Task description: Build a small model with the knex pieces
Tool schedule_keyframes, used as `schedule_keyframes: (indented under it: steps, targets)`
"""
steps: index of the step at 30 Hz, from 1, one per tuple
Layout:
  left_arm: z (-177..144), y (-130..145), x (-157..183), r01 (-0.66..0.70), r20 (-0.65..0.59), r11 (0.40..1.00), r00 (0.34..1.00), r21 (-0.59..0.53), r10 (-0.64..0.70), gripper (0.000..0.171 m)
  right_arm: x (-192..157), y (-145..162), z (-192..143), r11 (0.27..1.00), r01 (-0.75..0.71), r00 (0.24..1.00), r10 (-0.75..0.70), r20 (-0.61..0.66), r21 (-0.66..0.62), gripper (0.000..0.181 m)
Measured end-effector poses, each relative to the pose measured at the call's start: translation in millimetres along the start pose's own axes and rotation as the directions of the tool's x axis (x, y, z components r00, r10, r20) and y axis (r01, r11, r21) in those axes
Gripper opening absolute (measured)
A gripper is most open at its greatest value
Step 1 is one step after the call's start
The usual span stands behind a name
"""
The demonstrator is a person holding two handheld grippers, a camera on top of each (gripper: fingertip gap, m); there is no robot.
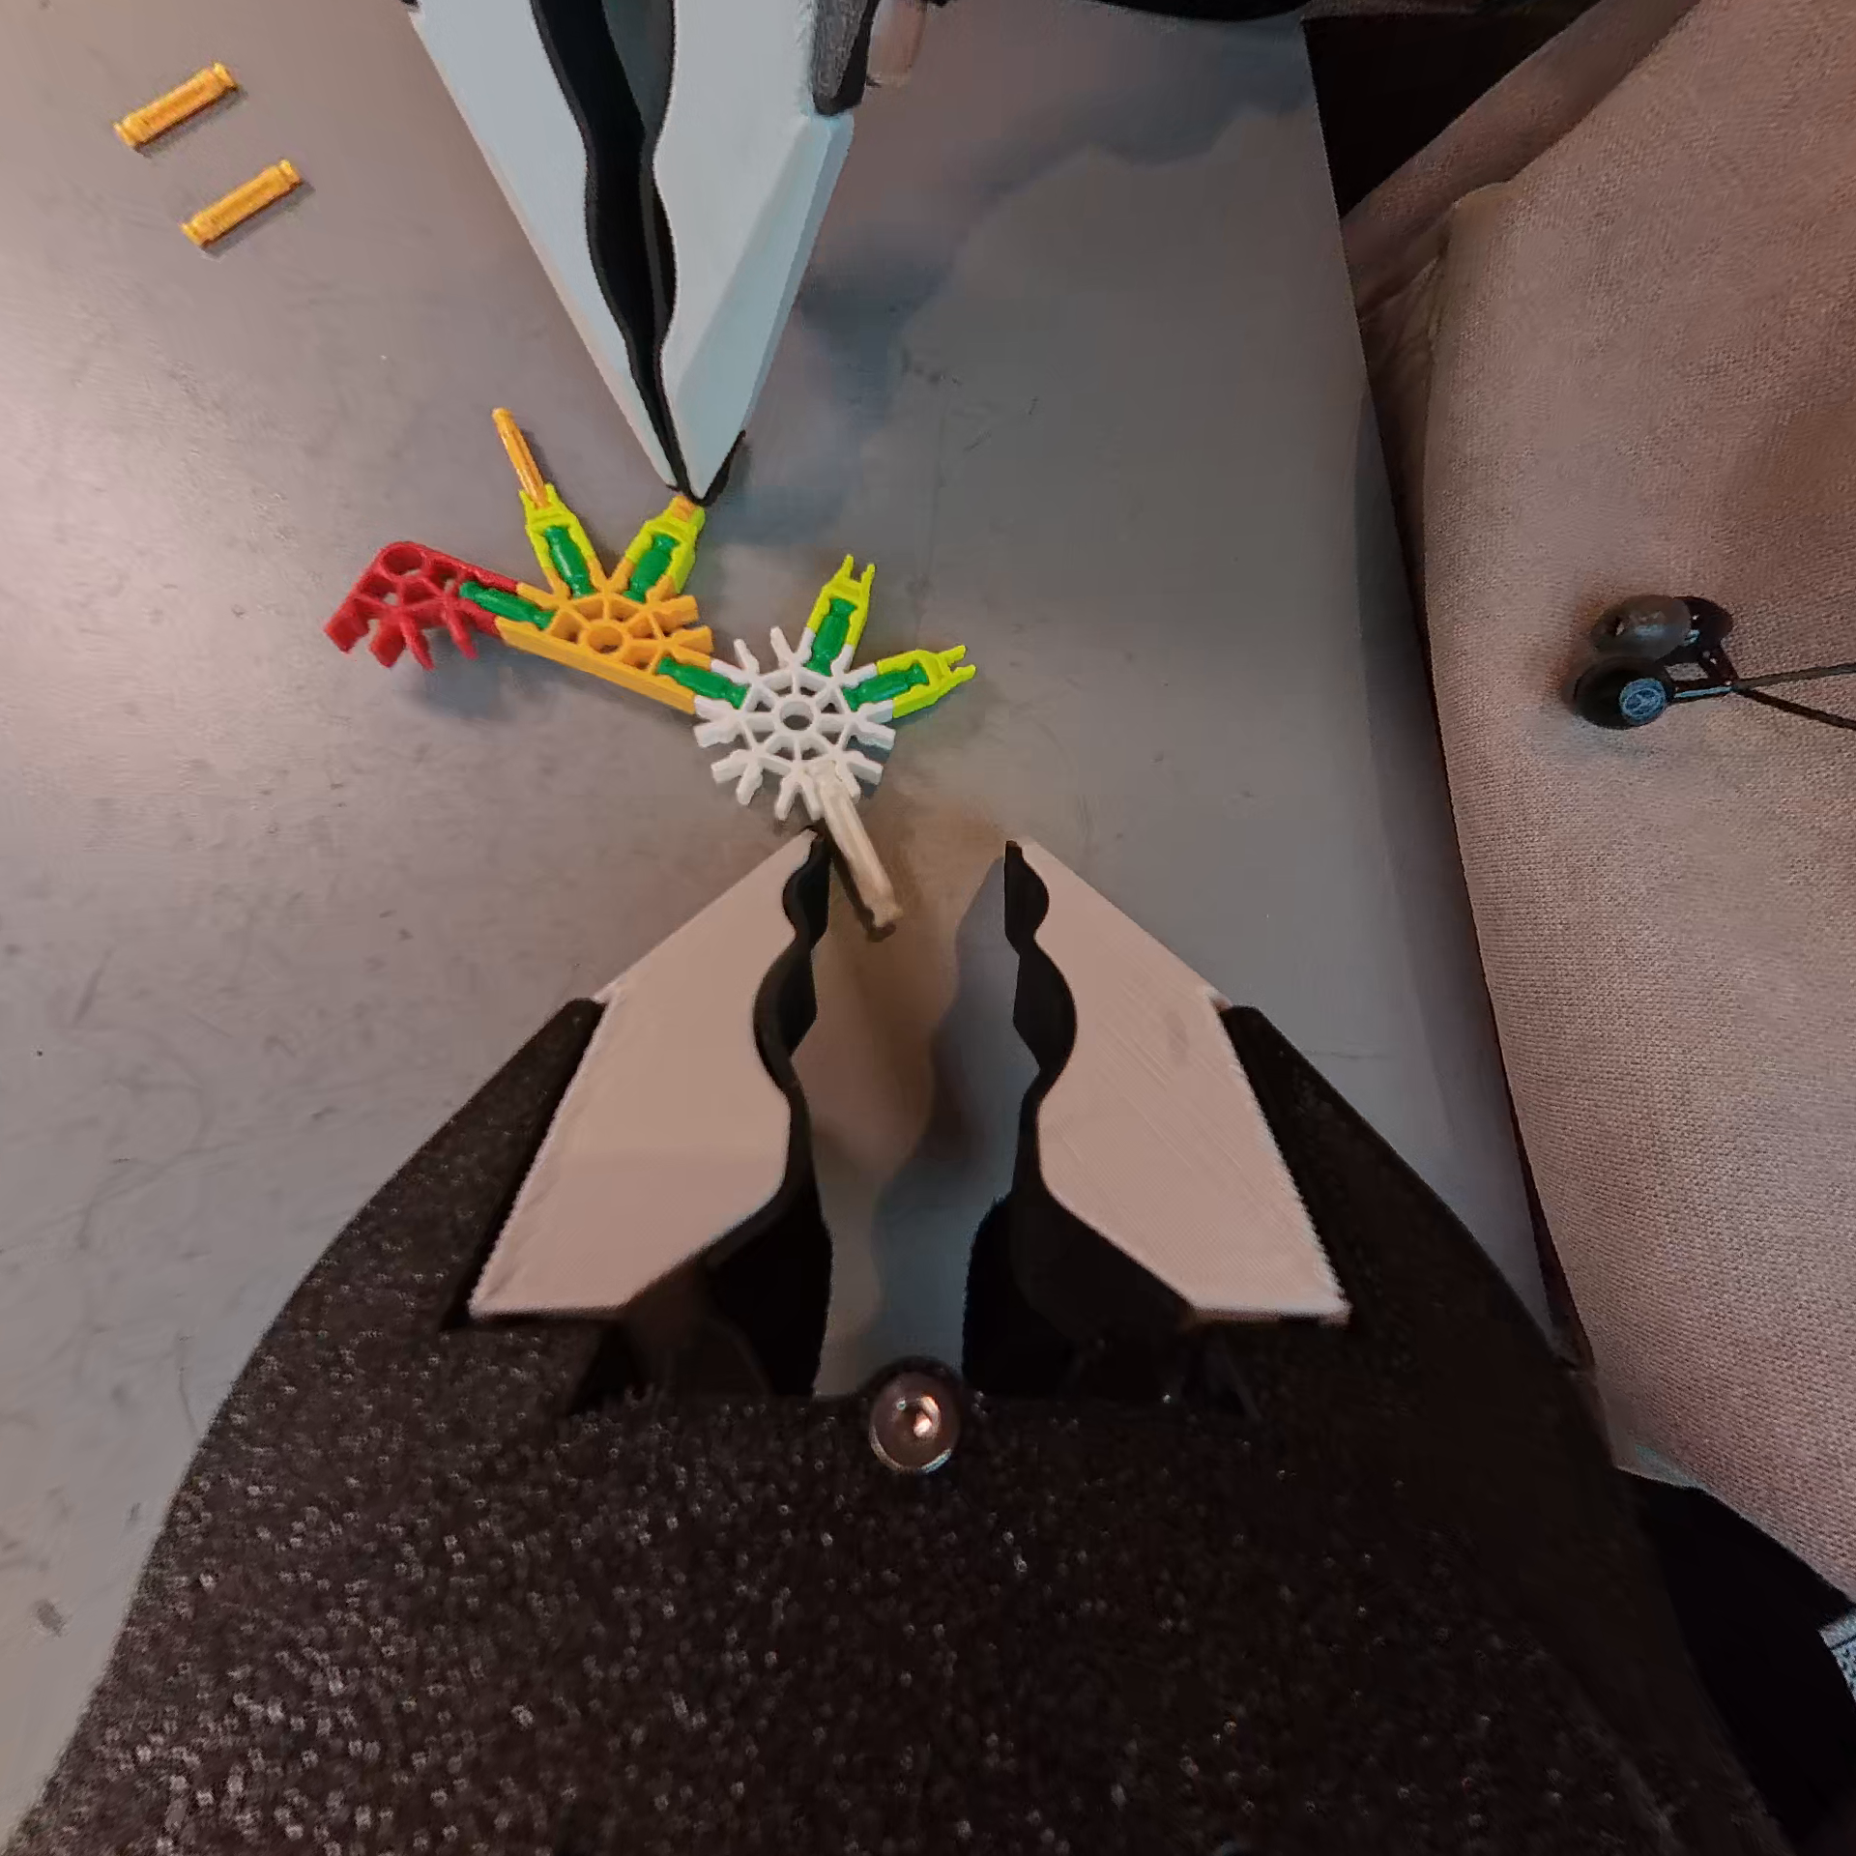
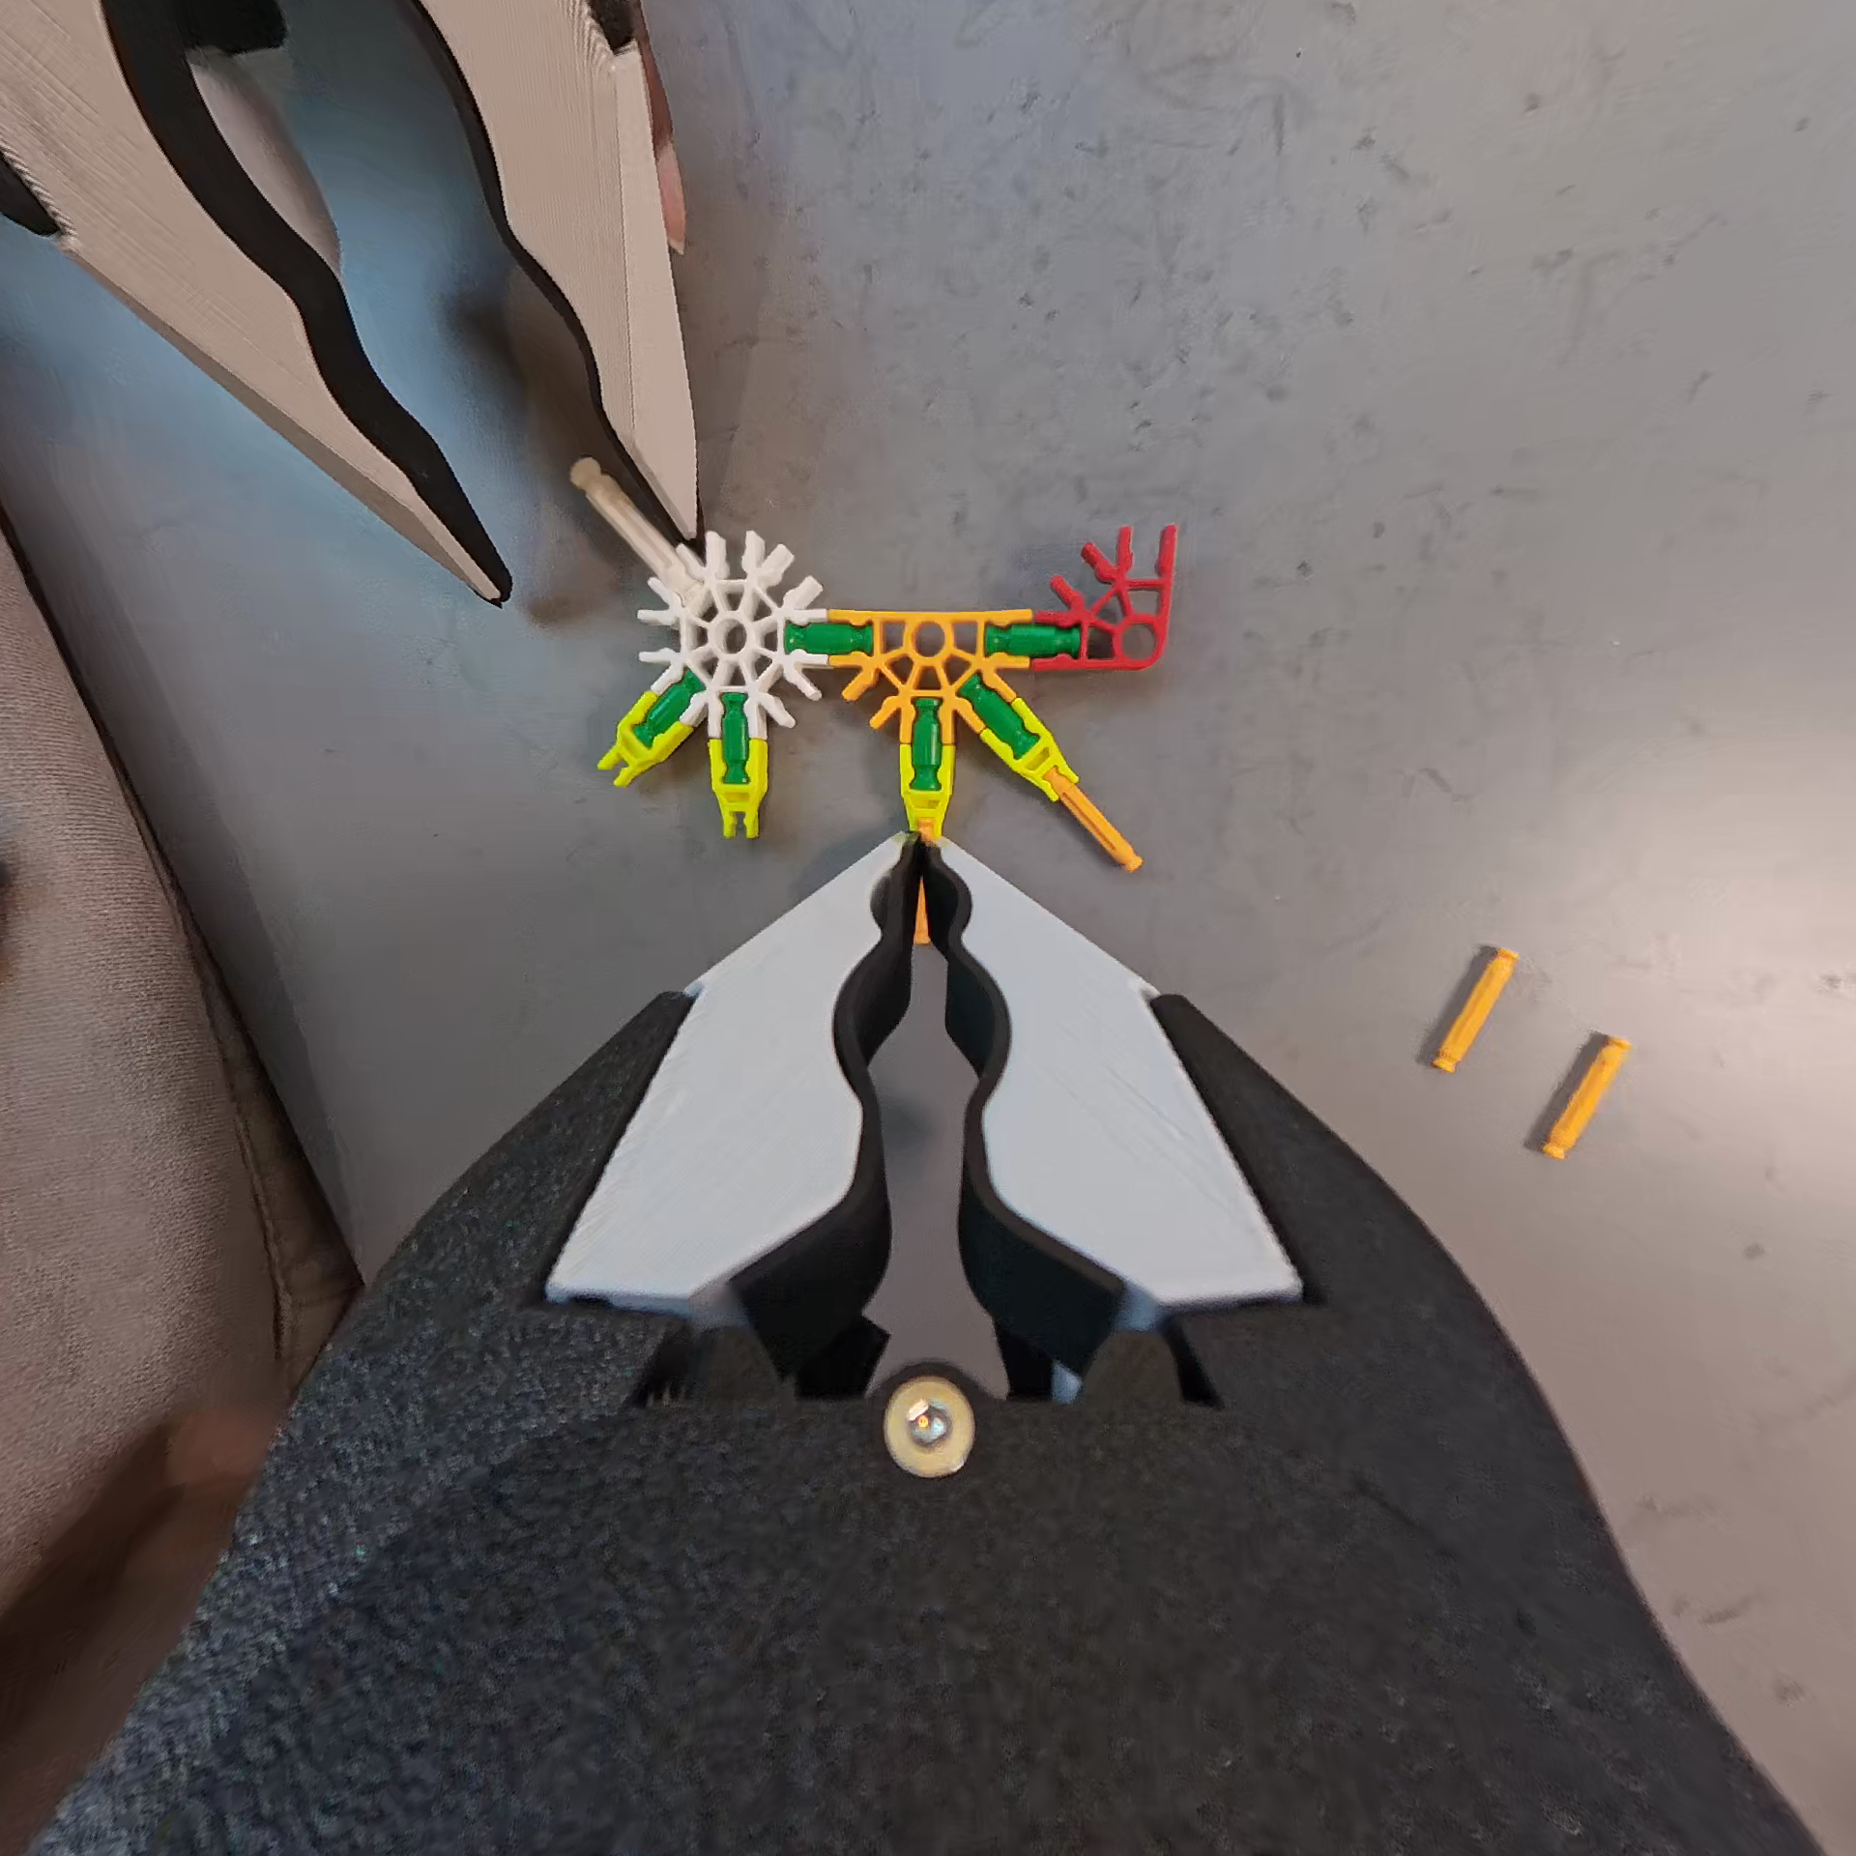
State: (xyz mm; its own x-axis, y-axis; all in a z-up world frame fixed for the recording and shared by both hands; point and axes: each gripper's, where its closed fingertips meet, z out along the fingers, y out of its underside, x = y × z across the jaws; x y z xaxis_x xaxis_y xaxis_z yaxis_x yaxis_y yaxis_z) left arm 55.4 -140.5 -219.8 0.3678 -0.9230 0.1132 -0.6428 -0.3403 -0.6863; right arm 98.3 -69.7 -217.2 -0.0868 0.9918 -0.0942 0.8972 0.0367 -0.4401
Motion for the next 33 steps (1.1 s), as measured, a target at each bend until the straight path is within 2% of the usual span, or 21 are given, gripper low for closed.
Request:
schedule_keyframes:
  steps: [4,9,15,22,25,30,33]
  targets:
    - [1,0,-5,0.008,0.029,1.000,1.000,0.002,-0.008,0.024,0,0,1,0.999,0.015,1.000,-0.015,0.005,-0.041,0.000]
    - [1,0,-10,0.021,0.054,1.000,0.998,0.004,-0.022,0.015,-2,-3,4,0.984,0.077,0.997,-0.077,0.008,-0.160,0.000]
    - [1,0,-10,0.026,0.051,1.000,0.998,0.006,-0.026,0.014,-1,-3,5,0.929,0.192,0.981,-0.195,0.022,-0.316,0.000]
    - [0,0,-10,0.040,0.036,0.999,0.999,0.012,-0.040,0.014,-2,-4,6,0.880,0.284,0.956,-0.290,0.043,-0.381,0.000]
    - [0,0,-10,0.042,0.034,0.999,0.999,0.012,-0.042,0.014,-1,-4,6,0.912,0.244,0.969,-0.244,0.042,-0.329,0.000]
    - [0,0,-10,0.038,0.037,0.999,0.999,0.011,-0.038,0.015,1,-11,-2,0.986,0.128,0.992,-0.128,0.006,-0.109,0.004]
    - [0,0,-9,0.045,0.026,0.999,0.999,0.014,-0.046,0.016,-15,-21,-13,0.997,0.075,0.996,-0.076,0.043,0.027,0.004]
